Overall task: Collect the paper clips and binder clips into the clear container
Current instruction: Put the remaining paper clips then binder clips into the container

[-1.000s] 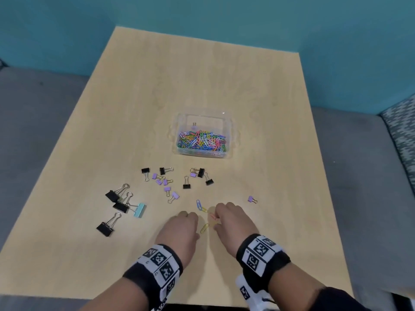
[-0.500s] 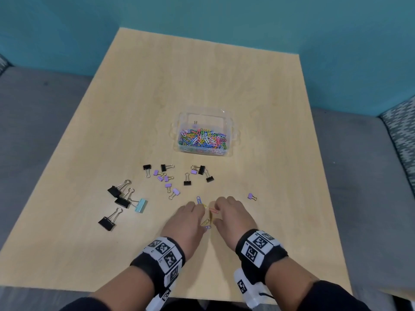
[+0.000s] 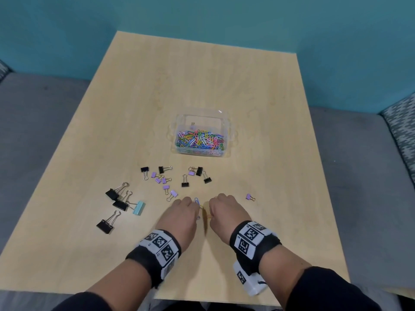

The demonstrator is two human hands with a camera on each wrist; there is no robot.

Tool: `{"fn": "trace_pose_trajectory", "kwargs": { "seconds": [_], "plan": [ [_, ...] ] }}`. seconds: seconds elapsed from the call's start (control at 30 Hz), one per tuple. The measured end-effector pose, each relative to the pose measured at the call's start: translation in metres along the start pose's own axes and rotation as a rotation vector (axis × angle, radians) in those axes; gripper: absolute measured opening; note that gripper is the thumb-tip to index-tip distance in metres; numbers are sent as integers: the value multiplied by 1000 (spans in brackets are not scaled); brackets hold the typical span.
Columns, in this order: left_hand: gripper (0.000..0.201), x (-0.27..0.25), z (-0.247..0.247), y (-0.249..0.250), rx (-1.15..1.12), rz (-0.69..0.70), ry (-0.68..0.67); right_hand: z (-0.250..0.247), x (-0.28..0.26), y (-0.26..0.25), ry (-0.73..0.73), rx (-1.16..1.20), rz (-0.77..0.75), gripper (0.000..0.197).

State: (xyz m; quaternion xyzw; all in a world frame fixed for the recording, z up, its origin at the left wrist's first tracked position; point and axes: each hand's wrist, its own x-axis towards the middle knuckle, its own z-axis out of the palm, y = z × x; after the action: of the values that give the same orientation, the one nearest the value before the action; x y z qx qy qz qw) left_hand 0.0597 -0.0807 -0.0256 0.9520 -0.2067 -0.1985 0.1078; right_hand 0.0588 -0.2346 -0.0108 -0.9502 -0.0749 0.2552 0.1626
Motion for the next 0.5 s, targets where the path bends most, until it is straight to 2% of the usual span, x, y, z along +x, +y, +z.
{"fn": "trace_pose_trajectory", "kwargs": {
  "seconds": [0.07,0.17,0.23,0.37,0.5],
  "plan": [
    [34,0,-1,-9,68,56,-16,0,-1,-1,-5,-38,-39,18],
    [20,8,-6,-12,7,76,-3,2,0,-2,-9,-52,-66,21],
    [21,16,-10,-13,-9,80,21,2,1,-1,-21,-45,-69,29],
    [15,31,-19,-13,16,97,-65,0,-1,0,-44,-7,-65,39],
    [19,36,-19,-15,44,99,-72,-2,-2,0,-39,-8,-53,34]
  ]
}}
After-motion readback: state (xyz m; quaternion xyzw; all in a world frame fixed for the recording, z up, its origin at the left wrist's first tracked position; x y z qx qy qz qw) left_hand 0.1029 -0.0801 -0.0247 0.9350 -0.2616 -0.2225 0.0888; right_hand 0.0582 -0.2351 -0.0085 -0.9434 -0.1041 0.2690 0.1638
